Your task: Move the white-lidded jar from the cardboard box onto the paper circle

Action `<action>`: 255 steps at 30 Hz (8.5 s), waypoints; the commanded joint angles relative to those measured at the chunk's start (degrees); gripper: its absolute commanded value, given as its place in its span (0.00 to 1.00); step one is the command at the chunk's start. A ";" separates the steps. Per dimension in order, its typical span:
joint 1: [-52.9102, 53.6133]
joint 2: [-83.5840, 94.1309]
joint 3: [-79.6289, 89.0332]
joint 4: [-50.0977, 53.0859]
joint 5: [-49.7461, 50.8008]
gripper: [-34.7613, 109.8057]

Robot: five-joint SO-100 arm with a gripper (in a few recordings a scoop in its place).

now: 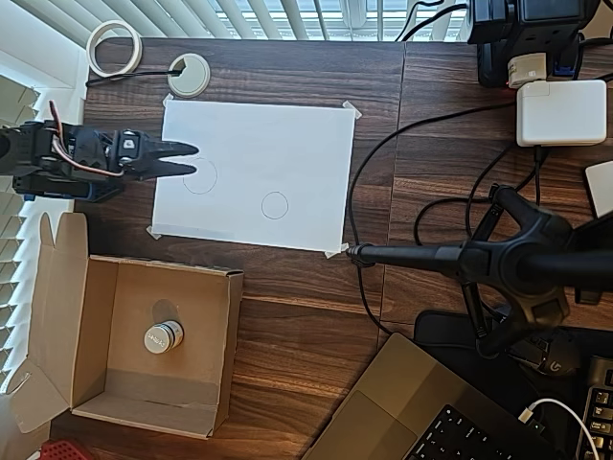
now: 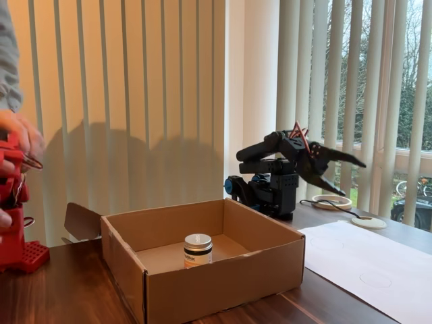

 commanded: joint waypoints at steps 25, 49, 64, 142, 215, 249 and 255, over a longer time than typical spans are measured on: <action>34.10 -58.01 -46.85 -6.06 -39.81 0.48; 65.57 -105.56 -69.43 -30.15 -80.86 0.56; 65.39 -112.85 -68.82 -30.59 -87.54 0.57; 64.42 -112.50 -64.95 -18.98 -95.19 0.44; 8.00 -94.75 -49.04 -39.64 -87.28 0.30; 9.67 -106.26 -44.65 -49.83 -89.65 0.30; 9.40 -107.05 -45.97 -49.83 -88.86 0.30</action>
